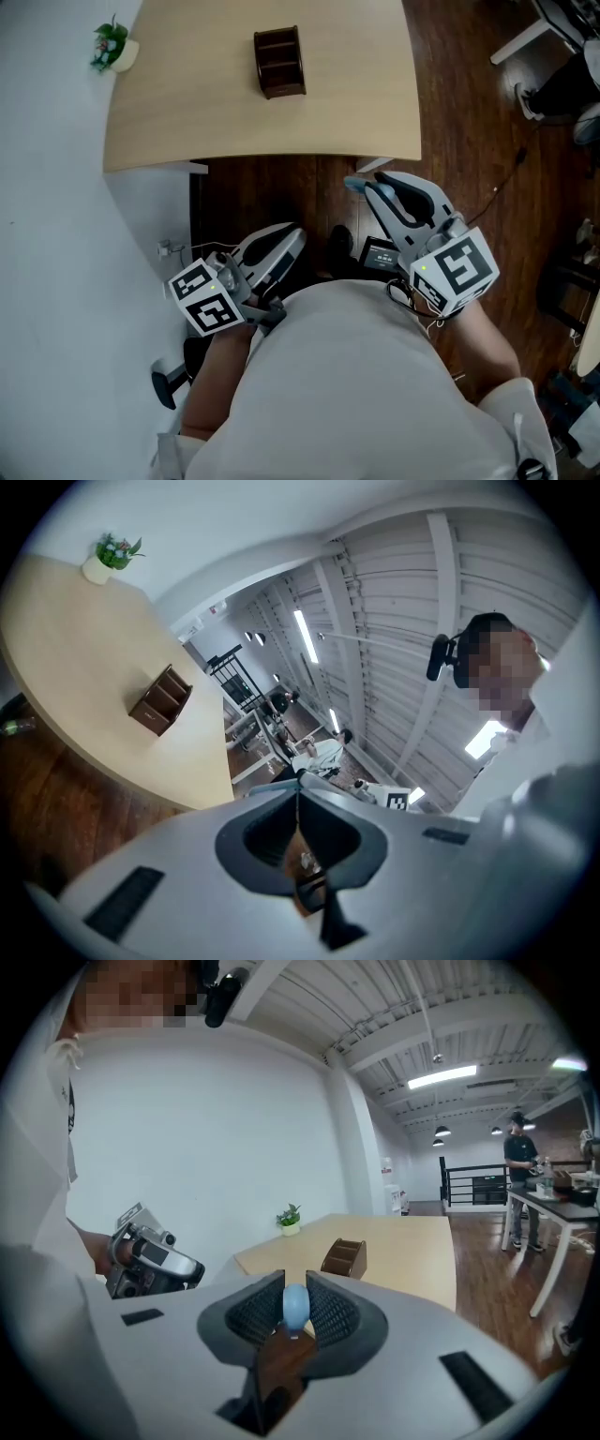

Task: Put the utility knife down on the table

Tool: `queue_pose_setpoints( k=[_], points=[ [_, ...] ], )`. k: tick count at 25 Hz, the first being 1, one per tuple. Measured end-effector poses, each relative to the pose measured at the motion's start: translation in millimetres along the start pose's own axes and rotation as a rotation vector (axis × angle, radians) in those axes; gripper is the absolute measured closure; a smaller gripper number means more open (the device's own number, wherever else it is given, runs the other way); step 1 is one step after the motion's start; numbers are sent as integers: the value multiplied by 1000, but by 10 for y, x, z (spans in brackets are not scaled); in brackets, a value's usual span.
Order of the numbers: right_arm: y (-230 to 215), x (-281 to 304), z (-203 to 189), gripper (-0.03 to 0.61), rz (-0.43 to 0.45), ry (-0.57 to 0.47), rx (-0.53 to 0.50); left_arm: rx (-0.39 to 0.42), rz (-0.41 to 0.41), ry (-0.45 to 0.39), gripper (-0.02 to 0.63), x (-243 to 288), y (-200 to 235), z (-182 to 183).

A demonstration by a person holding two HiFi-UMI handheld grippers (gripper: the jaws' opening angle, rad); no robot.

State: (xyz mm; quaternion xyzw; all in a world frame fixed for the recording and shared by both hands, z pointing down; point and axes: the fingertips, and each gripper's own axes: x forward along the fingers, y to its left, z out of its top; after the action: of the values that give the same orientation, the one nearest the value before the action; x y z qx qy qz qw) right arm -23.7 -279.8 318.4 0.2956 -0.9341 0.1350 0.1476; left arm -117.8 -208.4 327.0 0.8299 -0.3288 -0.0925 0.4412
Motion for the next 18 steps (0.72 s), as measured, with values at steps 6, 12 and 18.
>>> queue_pose_setpoints(
  k=[6,12,18],
  points=[
    [-8,896,138,508,-64,11,22,2,-61,43,611,-189,697,636],
    [-62,1116,386,508,-110,22,13,23,-93,91,611,-233,737,1027],
    [-23,1681,444,508,-147,69,-83,6,-127,156,611,-423,1101,1264]
  ],
)
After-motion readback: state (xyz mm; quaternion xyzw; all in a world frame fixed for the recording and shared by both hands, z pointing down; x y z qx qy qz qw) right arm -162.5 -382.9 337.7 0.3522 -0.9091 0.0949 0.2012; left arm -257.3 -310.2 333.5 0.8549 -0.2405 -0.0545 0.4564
